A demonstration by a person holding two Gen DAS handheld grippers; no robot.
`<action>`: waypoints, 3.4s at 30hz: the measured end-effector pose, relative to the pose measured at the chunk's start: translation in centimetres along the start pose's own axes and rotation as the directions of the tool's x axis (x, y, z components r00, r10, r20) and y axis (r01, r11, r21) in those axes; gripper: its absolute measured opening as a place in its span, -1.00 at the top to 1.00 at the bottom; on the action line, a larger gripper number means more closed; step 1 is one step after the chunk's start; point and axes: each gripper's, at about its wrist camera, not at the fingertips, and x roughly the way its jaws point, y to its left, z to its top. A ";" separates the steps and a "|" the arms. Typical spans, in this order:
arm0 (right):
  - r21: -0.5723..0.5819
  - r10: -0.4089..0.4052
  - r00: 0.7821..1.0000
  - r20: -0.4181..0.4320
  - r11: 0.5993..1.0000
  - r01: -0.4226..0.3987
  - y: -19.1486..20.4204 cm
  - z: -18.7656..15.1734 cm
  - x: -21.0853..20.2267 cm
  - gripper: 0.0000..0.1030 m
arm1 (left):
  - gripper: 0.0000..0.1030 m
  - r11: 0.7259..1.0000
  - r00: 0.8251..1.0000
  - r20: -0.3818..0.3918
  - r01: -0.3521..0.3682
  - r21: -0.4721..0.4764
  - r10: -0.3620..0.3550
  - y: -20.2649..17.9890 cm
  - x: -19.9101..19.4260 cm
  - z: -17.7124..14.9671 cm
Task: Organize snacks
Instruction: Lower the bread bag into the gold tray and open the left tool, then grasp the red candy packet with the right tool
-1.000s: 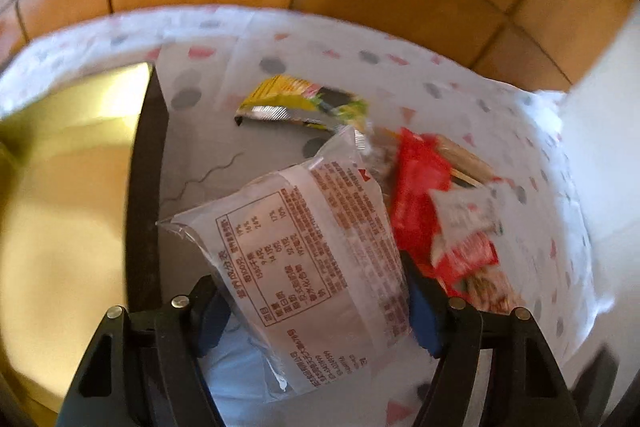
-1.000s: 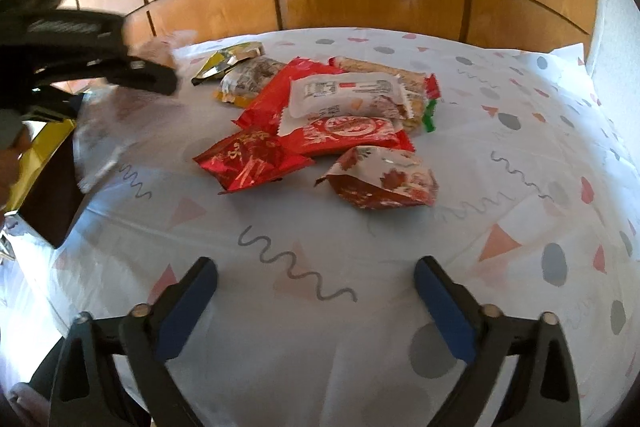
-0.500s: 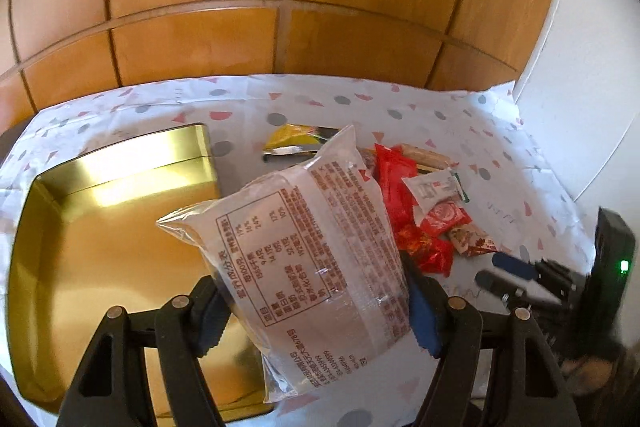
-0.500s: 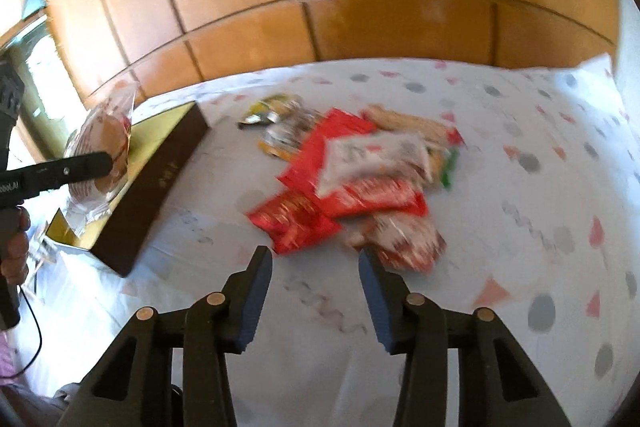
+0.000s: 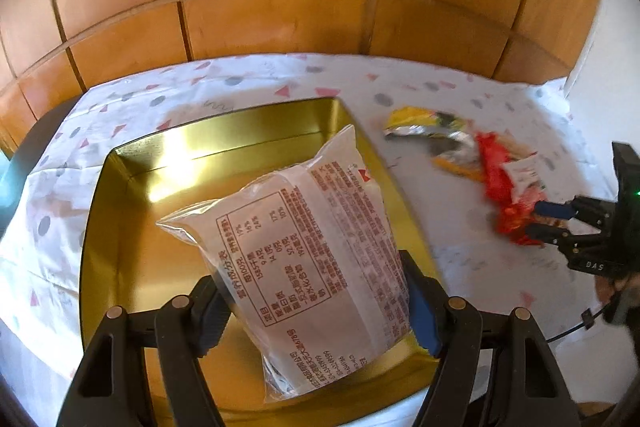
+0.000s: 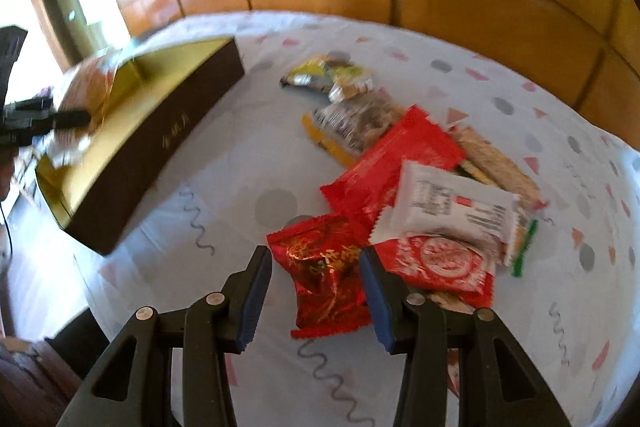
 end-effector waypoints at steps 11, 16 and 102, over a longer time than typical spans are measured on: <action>-0.057 -0.065 0.998 -0.013 0.996 0.064 2.1 -1.3 1.5 0.39 | -0.46 0.999 0.999 -0.014 -0.050 -0.019 0.049 -0.3 6.0 3.8; 0.003 -0.042 0.999 0.000 0.999 0.042 1.6 -1.6 1.4 0.38 | -0.56 0.994 0.995 -0.004 -0.095 -0.045 0.095 -1.4 7.2 4.8; -0.022 -0.045 0.995 0.090 0.999 0.047 6.5 2.1 2.7 0.63 | -0.78 0.947 0.941 0.164 -0.269 -0.174 0.297 -2.0 -4.5 -6.5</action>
